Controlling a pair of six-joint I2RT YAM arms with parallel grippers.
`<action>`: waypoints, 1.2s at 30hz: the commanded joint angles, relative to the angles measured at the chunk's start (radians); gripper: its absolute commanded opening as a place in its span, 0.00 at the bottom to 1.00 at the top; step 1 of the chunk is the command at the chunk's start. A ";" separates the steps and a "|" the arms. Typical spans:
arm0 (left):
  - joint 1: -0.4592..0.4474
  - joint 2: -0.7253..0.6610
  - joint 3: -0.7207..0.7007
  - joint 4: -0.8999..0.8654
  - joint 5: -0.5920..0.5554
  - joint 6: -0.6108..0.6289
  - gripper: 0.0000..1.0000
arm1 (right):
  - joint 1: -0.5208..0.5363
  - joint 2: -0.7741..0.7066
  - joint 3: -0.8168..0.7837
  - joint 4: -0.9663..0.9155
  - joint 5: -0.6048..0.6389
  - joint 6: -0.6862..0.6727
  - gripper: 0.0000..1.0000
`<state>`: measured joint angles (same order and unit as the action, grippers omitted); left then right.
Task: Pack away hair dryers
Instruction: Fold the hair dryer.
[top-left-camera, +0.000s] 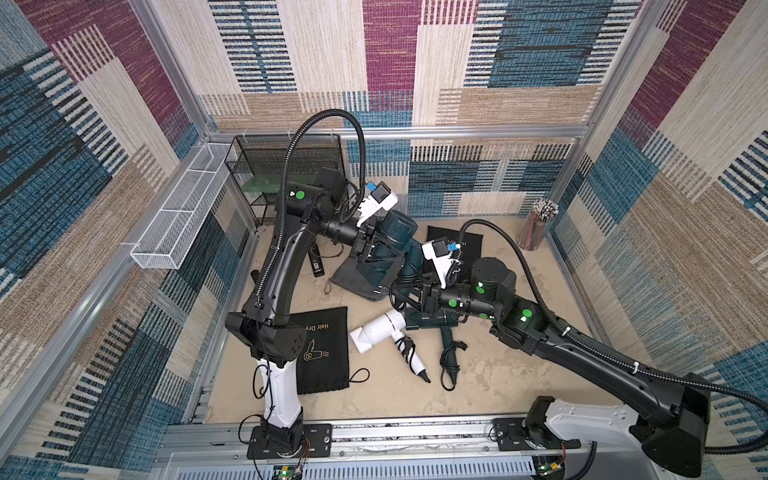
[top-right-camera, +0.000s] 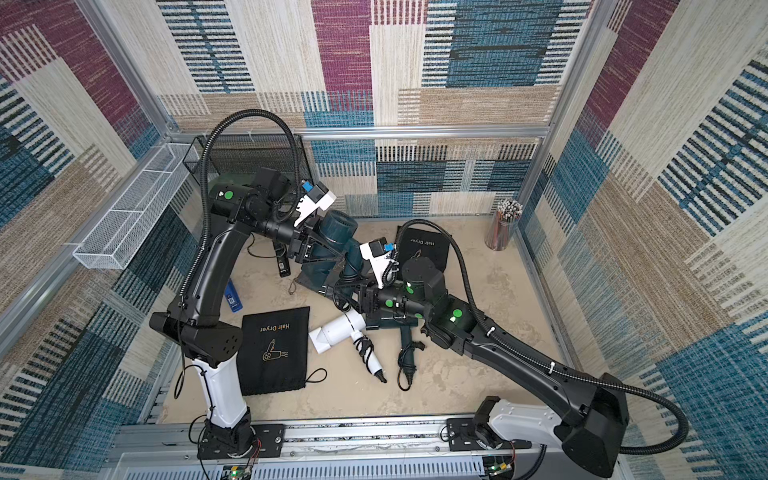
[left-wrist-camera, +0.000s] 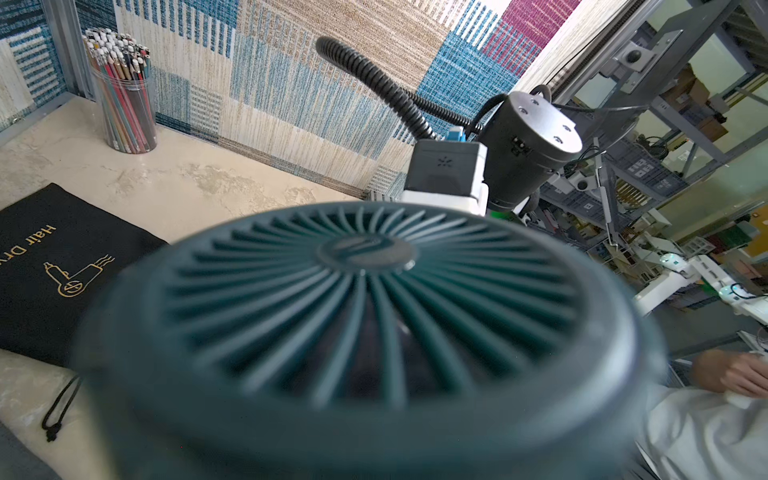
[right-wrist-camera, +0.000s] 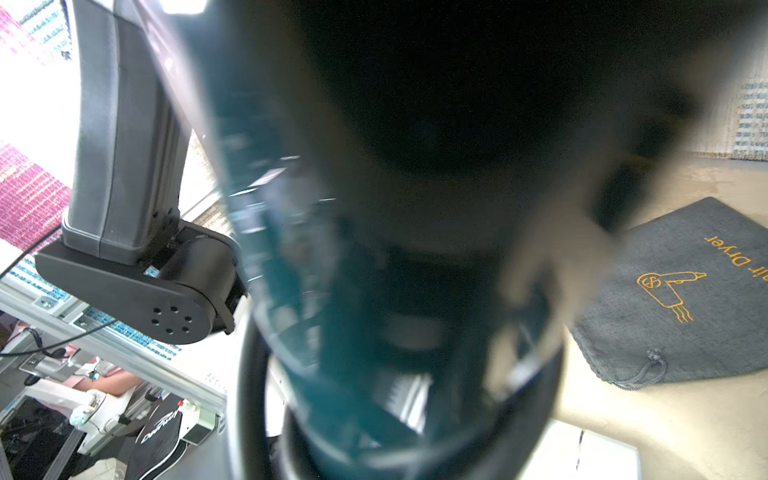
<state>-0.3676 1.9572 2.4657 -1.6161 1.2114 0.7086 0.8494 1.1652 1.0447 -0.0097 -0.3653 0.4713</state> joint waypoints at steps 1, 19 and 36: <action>-0.014 0.009 -0.009 -0.145 0.016 -0.013 0.00 | 0.020 0.007 0.008 0.477 -0.060 -0.024 0.00; -0.015 0.022 0.001 -0.145 0.026 -0.035 0.00 | 0.053 0.064 0.053 0.466 -0.034 -0.037 0.00; -0.013 0.014 0.097 -0.145 0.007 -0.050 0.00 | 0.010 -0.089 -0.054 -0.053 0.262 -0.048 0.78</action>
<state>-0.3798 1.9701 2.5519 -1.6165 1.1801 0.6792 0.8627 1.0931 1.0088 -0.0341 -0.1398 0.4042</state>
